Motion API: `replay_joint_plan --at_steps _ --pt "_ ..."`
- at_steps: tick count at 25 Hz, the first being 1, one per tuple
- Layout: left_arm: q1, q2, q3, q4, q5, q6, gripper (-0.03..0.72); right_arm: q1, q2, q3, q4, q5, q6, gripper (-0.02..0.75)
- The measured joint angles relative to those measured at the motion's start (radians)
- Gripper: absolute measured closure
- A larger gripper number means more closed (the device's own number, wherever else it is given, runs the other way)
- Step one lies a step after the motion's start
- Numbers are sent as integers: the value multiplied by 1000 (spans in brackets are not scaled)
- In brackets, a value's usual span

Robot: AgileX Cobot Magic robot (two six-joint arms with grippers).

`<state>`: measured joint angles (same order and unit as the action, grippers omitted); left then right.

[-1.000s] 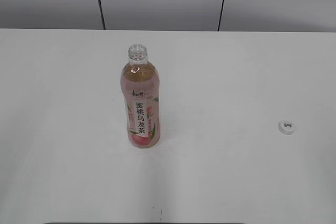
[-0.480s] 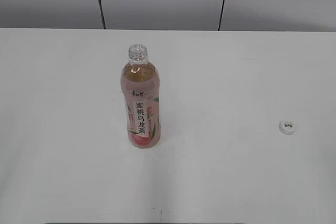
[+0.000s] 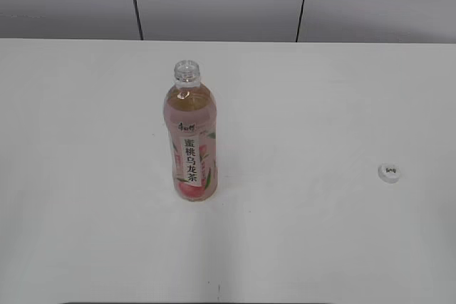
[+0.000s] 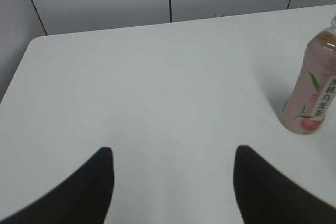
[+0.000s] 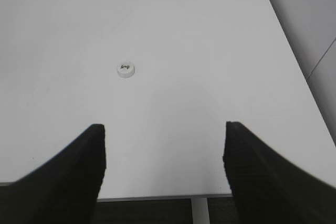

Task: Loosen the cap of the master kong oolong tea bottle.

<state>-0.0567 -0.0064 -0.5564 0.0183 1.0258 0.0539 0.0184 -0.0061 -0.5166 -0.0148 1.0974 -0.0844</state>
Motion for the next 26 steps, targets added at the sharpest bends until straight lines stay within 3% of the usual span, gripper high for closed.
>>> replay_joint_plan --at_steps 26 --pt "0 0 0 0 0 0 254 0 0 0 0 0 0 206"
